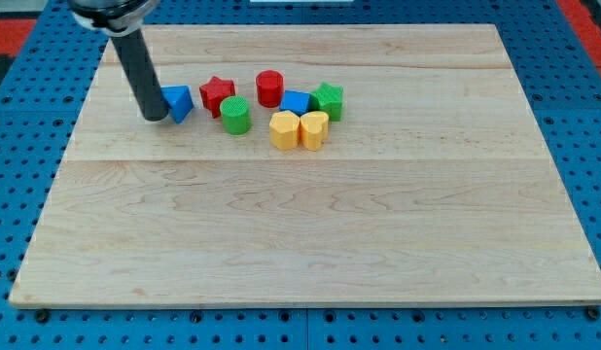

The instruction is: Slide the blue triangle towards the group of the blocks

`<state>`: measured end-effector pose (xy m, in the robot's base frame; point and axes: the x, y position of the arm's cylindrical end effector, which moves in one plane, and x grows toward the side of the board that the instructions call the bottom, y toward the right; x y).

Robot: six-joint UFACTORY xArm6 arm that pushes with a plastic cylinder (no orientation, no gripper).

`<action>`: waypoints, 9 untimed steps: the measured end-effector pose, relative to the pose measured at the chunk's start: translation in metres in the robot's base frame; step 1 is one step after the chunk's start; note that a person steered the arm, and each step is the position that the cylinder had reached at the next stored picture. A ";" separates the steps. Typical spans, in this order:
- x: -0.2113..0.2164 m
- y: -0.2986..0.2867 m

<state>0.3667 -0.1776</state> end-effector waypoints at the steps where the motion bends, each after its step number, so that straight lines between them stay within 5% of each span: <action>1: -0.008 0.021; 4: -0.028 0.004; 6: -0.028 0.081; 7: -0.040 0.019; 8: -0.077 0.014; 9: -0.090 0.078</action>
<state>0.2771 -0.0993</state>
